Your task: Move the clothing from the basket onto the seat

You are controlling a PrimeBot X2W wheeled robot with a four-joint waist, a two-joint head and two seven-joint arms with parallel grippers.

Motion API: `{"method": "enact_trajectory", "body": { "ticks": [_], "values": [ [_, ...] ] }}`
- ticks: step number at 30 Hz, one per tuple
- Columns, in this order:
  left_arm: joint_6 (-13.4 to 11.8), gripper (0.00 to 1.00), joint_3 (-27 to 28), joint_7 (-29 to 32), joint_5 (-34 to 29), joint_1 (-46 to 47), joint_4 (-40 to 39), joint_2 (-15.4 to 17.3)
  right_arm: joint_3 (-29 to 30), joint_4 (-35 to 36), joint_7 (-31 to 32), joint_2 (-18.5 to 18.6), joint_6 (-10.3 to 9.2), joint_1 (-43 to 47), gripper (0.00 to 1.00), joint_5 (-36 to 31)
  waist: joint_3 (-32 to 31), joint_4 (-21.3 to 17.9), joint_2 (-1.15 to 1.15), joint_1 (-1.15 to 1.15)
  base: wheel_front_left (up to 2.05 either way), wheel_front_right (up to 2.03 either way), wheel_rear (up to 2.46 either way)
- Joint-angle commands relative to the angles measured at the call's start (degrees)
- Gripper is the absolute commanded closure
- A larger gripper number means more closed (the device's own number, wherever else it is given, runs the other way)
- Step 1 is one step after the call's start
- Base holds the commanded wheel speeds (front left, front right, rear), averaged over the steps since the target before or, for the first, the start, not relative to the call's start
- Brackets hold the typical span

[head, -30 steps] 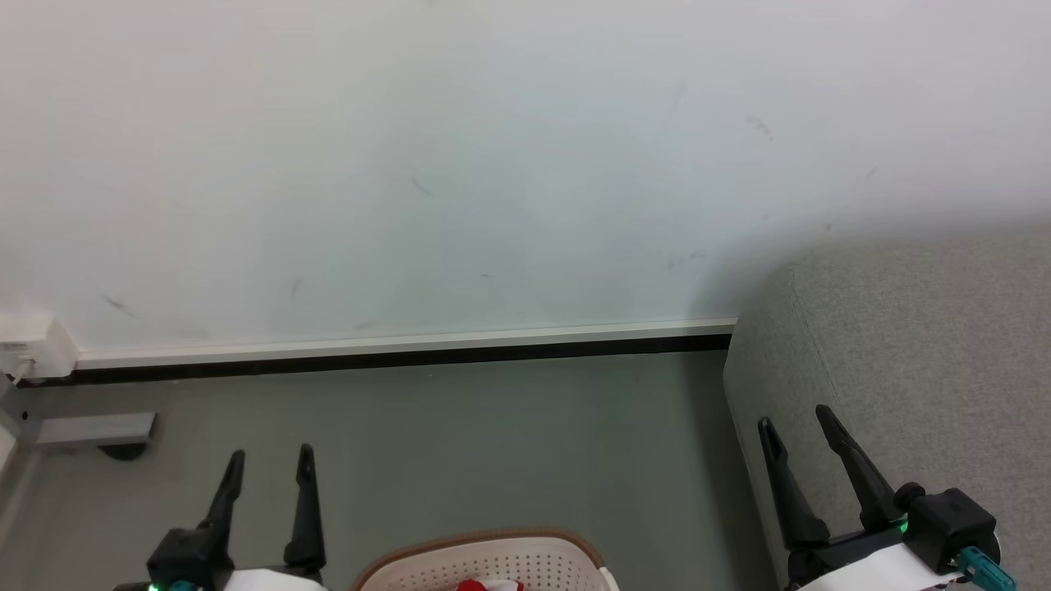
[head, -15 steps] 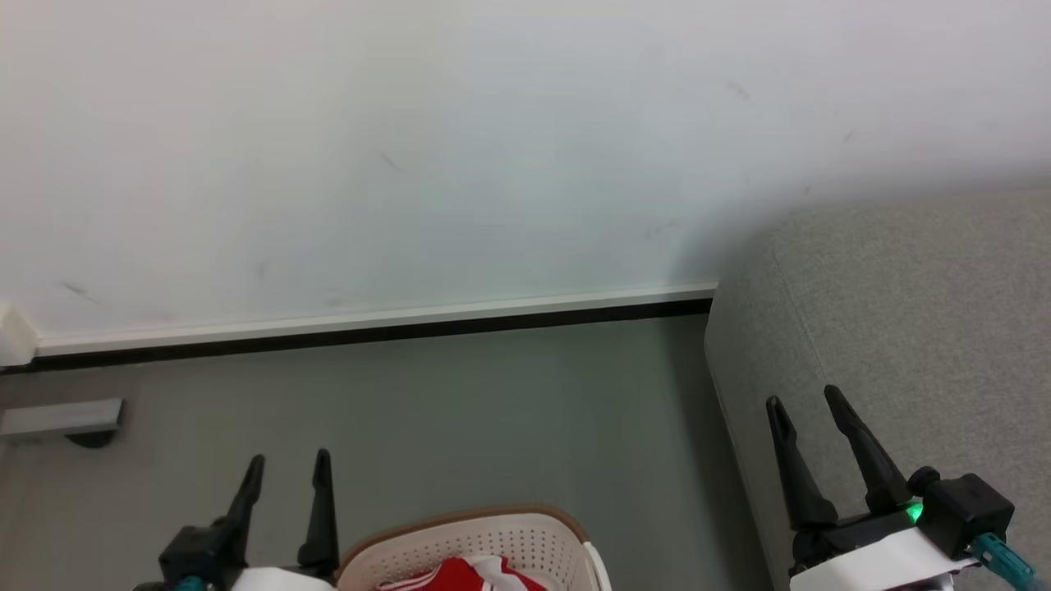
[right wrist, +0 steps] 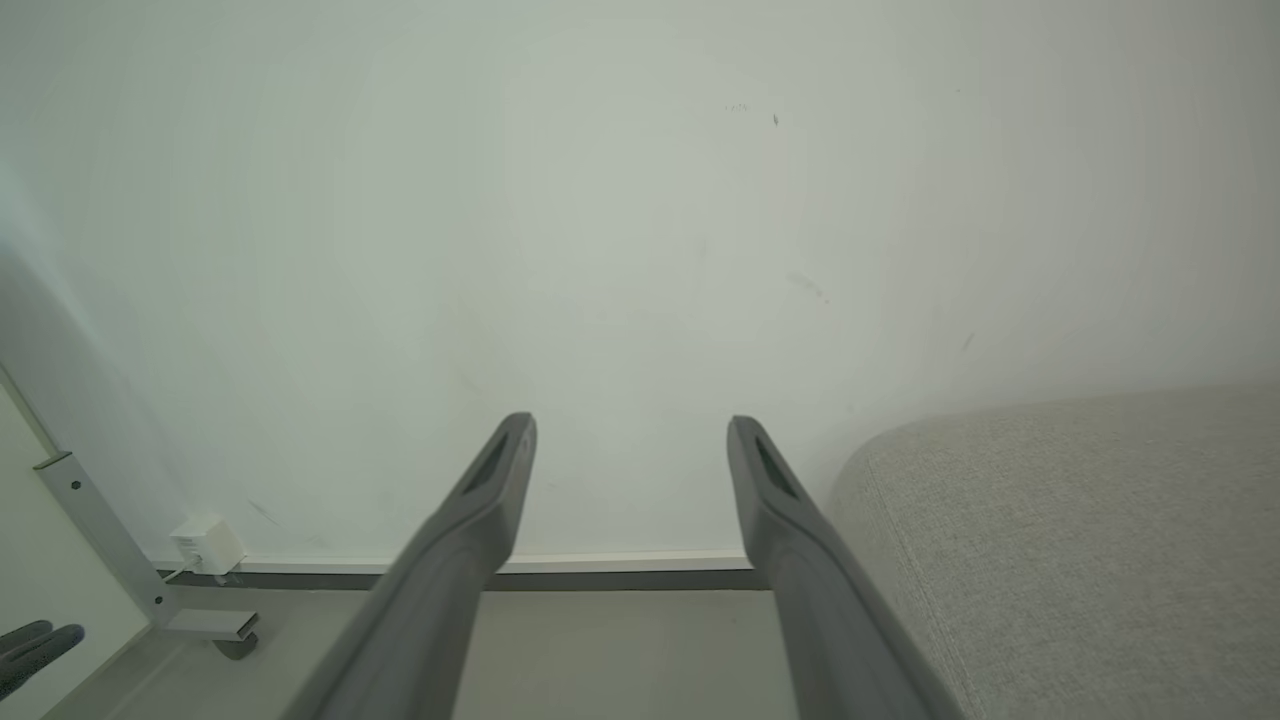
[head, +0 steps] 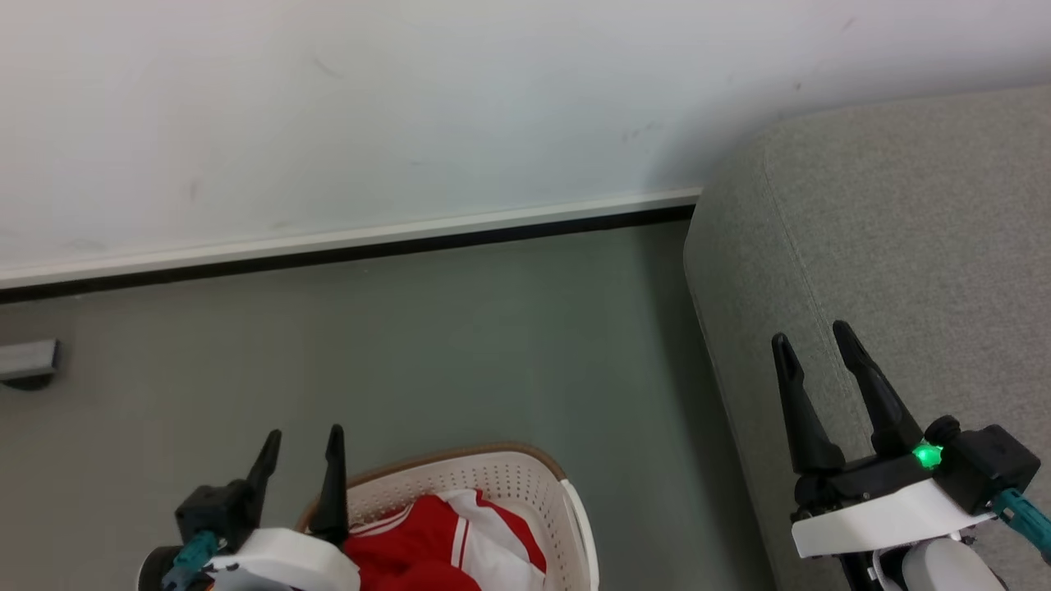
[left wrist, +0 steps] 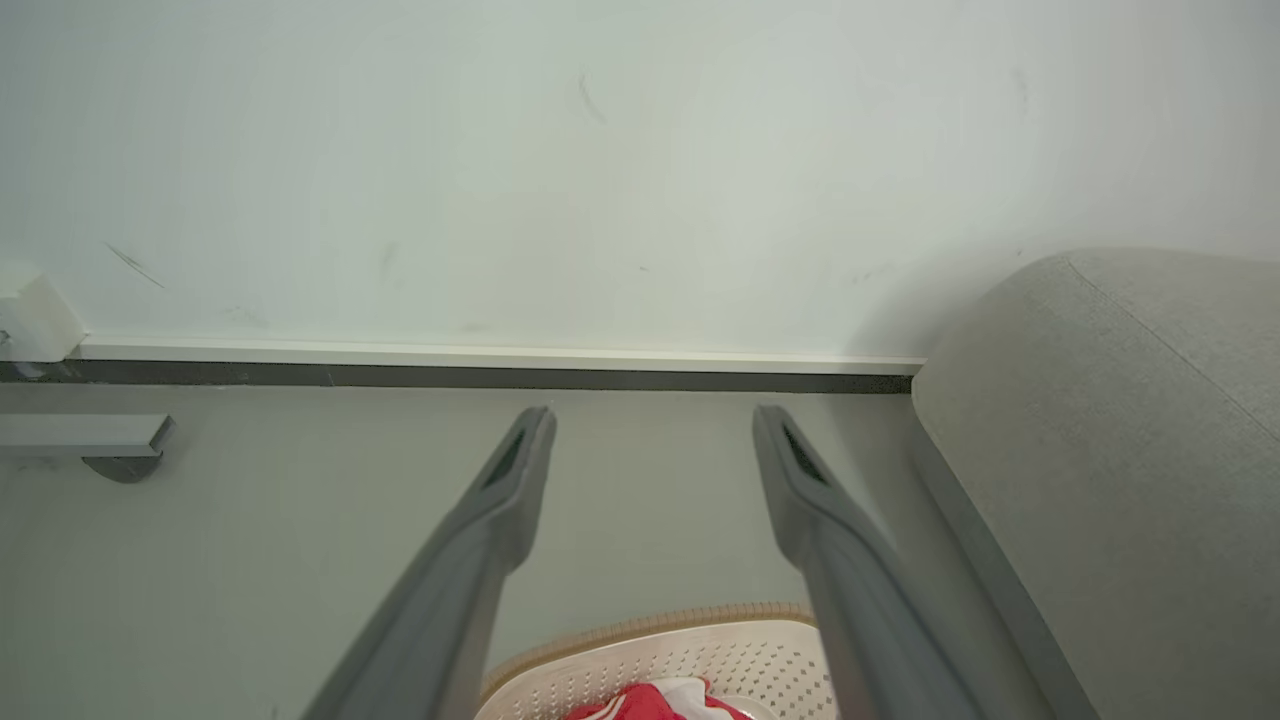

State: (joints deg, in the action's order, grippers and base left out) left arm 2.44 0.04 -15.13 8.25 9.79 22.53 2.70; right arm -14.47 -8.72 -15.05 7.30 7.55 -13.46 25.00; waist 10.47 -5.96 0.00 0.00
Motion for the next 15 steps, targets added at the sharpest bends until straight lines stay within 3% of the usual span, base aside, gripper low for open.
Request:
{"method": "enact_trajectory", "body": {
  "ticks": [1, 15],
  "values": [
    [0.4, 0.0, 0.3, 0.0, -0.2, 1.8, 1.7, 0.4, 0.3, 0.9, -0.2, 0.2, -0.12, -1.4, 0.0, 0.5, 3.1, -1.0, 0.0, 0.0, 0.0, 0.0, 0.0],
    [3.9, 0.0, -3.0, 0.1, 0.4, 15.0, 22.4, 1.7, 1.6, 4.7, -0.2, -0.3, -0.12, -8.3, 0.0, -0.4, 15.7, -2.5, 0.0, 0.0, 0.0, 0.0, 0.0]
  ]
}}
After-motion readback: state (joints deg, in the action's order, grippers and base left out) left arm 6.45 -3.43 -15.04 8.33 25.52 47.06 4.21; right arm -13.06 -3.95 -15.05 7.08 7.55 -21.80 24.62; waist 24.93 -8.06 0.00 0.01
